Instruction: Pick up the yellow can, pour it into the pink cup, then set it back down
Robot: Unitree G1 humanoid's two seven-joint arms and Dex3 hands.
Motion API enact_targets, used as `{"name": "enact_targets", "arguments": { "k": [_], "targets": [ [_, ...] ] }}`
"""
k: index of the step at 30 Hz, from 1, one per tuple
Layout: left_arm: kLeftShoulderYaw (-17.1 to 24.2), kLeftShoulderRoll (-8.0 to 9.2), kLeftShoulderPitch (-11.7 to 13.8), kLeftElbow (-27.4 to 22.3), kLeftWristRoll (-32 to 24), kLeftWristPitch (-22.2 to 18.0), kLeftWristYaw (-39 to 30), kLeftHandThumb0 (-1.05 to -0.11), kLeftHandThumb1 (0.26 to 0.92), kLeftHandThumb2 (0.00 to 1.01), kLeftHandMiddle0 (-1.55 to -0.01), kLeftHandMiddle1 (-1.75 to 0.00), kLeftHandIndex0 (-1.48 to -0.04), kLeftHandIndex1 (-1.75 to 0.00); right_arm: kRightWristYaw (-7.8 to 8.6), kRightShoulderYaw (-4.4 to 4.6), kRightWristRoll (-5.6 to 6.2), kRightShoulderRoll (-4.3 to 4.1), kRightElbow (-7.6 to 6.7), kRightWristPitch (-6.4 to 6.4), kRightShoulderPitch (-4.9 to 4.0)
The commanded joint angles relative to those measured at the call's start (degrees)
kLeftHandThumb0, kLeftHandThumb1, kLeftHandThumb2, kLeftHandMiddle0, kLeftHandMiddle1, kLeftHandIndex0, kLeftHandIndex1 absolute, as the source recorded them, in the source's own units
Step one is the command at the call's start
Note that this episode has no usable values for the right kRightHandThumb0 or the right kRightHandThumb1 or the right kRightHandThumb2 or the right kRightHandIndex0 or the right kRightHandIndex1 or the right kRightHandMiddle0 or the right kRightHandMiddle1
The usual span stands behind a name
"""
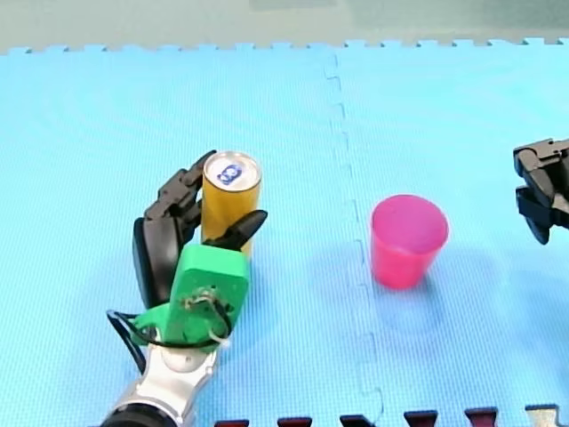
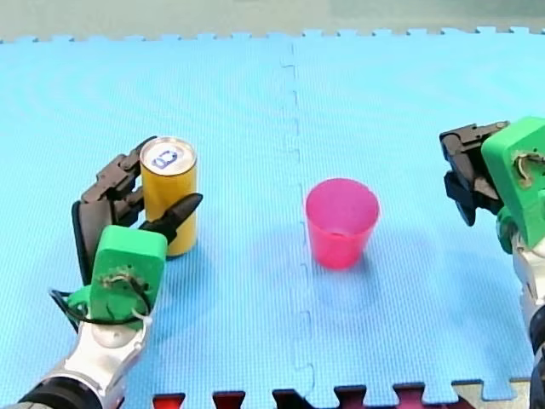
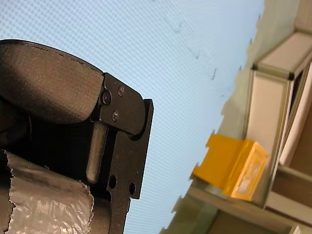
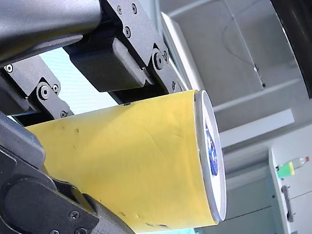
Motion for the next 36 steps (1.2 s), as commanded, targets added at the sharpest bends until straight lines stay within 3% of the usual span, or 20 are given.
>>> {"name": "enact_targets", "arguments": {
  "k": [1,11,16,36],
  "targets": [
    [-0.35,0.04,-0.71,0.22,0.16,0.01,0.57,-0.352,0.854,0.00,-1.24,-0.02,-1.15,0.00,0.11,-0.16,0.18,-0.50,-0.06,-0.25,0.00],
    [-0.48,-0.96,-0.08,1.19,-0.34,-0.71,0.34,-0.363,0.859,0.00,-1.26,-0.03,-1.14,0.00,0.91,-0.53,0.60,-1.03,-0.18,-0.54,-0.08],
    [1.59,-2.19,0.18,1.59,-4.03,-2.29,-5.30,-0.364,0.866,0.00,-1.24,-0.02,-1.13,0.00,1.34,-0.55,0.72,-1.23,-0.27,-0.71,-0.19],
    [6.88,-6.31,0.06,1.50,-10.97,-5.71,-13.37,-0.374,0.862,0.00,-1.25,-0.02,-1.16,-0.01,1.19,0.47,0.25,-1.97,-0.59,-1.54,-0.57]
  ]
}}
